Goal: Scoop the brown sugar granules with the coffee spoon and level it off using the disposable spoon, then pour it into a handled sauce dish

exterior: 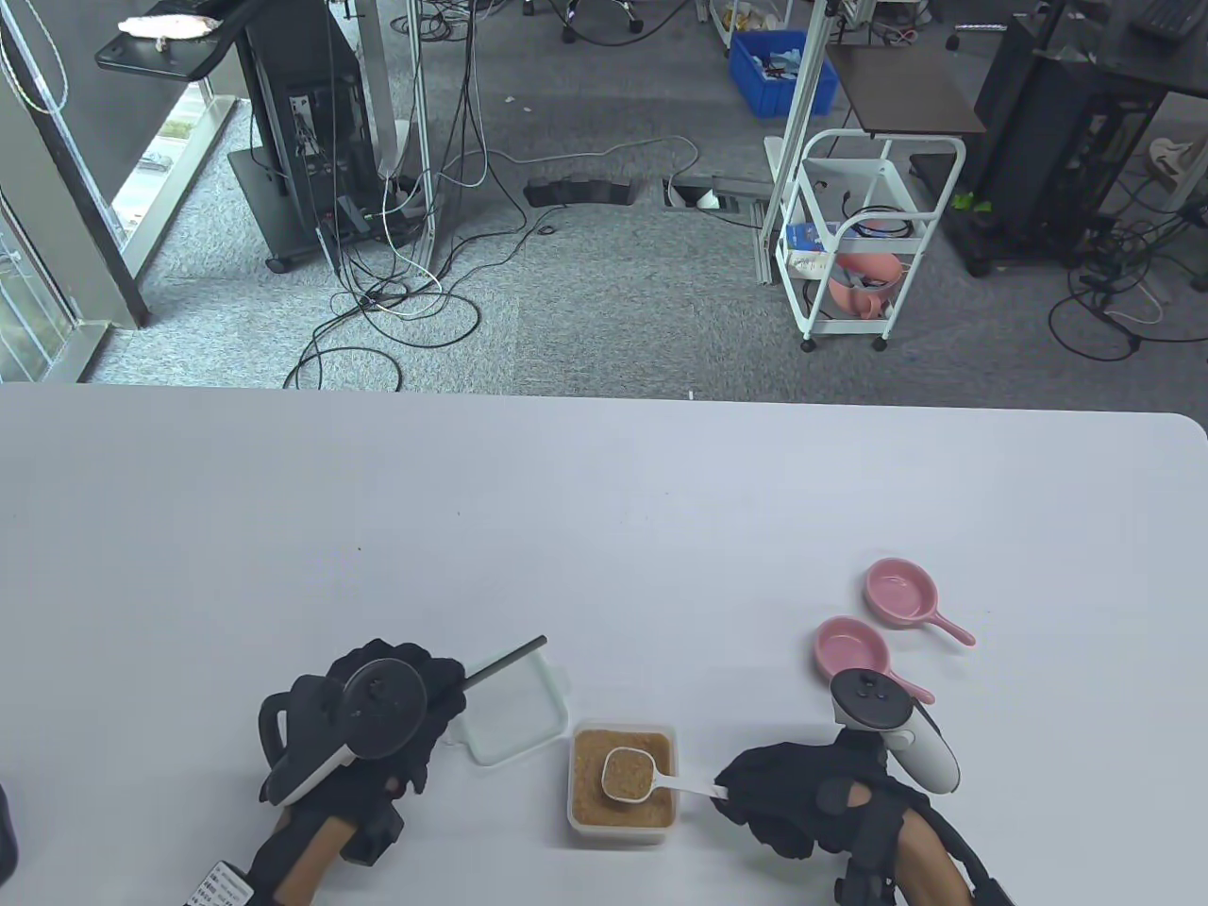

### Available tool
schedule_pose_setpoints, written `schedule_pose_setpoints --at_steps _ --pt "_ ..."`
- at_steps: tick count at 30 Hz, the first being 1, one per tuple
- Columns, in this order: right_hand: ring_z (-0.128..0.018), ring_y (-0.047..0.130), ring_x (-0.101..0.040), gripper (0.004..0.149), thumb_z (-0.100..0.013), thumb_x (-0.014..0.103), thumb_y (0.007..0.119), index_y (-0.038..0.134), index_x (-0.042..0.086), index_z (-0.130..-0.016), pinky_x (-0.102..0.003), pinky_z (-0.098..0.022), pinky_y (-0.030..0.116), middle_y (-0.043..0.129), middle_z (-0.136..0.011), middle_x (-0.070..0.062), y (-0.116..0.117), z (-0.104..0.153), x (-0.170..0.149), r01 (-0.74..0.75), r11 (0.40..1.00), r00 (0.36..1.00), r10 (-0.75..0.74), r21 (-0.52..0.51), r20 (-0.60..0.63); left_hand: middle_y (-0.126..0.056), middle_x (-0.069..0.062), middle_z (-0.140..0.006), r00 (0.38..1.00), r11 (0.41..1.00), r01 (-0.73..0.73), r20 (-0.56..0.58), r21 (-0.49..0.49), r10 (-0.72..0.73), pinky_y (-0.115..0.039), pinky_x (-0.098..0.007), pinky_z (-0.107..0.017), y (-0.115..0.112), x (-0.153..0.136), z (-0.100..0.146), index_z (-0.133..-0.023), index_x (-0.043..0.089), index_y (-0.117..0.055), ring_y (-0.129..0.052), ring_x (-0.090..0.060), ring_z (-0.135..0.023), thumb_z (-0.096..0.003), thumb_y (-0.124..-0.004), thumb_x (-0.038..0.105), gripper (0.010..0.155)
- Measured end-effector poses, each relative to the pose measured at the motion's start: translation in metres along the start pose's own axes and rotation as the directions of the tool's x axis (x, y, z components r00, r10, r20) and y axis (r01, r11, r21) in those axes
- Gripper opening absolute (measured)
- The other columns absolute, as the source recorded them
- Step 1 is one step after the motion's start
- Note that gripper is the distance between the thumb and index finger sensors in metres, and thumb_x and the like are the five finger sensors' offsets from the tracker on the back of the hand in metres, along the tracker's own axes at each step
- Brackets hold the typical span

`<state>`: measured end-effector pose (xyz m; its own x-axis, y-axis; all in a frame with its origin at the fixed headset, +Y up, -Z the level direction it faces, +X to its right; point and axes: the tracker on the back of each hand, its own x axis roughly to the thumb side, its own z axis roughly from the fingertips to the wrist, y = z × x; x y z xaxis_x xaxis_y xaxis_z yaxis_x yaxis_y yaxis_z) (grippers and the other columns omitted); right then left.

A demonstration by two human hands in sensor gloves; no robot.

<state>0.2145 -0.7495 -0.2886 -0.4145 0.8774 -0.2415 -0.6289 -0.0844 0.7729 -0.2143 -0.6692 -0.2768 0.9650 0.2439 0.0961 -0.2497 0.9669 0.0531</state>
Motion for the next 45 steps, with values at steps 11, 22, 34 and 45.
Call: schedule_pose_setpoints --at_steps 11,22,34,45 --pt "-0.024 0.09 -0.023 0.043 -0.052 0.036 0.074 0.085 0.01 -0.085 -0.055 -0.049 0.072 0.094 -0.043 0.001 0.0 0.0 0.0 -0.003 1.0 1.0 0.003 -0.016 0.003 -0.096 0.014 -0.074 0.977 0.99 0.042 -0.2 -0.137 -0.069 -0.072 -0.048 -0.074 -0.027 -0.046 -0.021 -0.083 0.041 -0.093 -0.098 -0.015 -0.073 -0.0429 -0.087 0.053 0.042" --pt "-0.024 0.09 -0.023 0.043 -0.052 0.036 0.074 0.085 0.01 -0.085 -0.055 -0.049 0.072 0.094 -0.043 0.001 -0.001 0.0 0.0 -0.007 1.0 1.0 0.007 -0.016 0.0 -0.097 0.014 -0.074 0.961 0.977 0.067 -0.25 -0.205 -0.119 -0.072 -0.048 -0.074 -0.046 -0.054 -0.029 -0.083 0.041 -0.093 -0.098 -0.015 -0.074 -0.0428 -0.088 0.052 0.042" --pt "-0.024 0.09 -0.024 0.043 -0.052 0.036 0.074 0.085 0.01 -0.085 -0.055 -0.049 0.072 0.094 -0.043 0.001 -0.001 0.0 0.0 -0.01 1.0 1.0 0.01 -0.019 -0.003 -0.096 0.014 -0.076 0.949 0.967 0.104 -0.269 -0.232 -0.166 -0.072 -0.048 -0.074 -0.056 -0.054 -0.031 -0.085 0.041 -0.092 -0.098 -0.015 -0.075 -0.0437 -0.088 0.052 0.042" --pt "-0.024 0.09 -0.024 0.043 -0.052 0.036 0.074 0.085 0.01 -0.085 -0.055 -0.049 0.072 0.094 -0.043 0.001 0.0 0.0 0.0 -0.012 1.0 1.0 0.012 -0.02 -0.005 -0.095 0.014 -0.078 0.937 0.963 0.138 -0.285 -0.233 -0.203 -0.071 -0.048 -0.075 -0.053 -0.051 -0.029 -0.088 0.042 -0.089 -0.097 -0.015 -0.077 -0.0437 -0.087 0.053 0.046"
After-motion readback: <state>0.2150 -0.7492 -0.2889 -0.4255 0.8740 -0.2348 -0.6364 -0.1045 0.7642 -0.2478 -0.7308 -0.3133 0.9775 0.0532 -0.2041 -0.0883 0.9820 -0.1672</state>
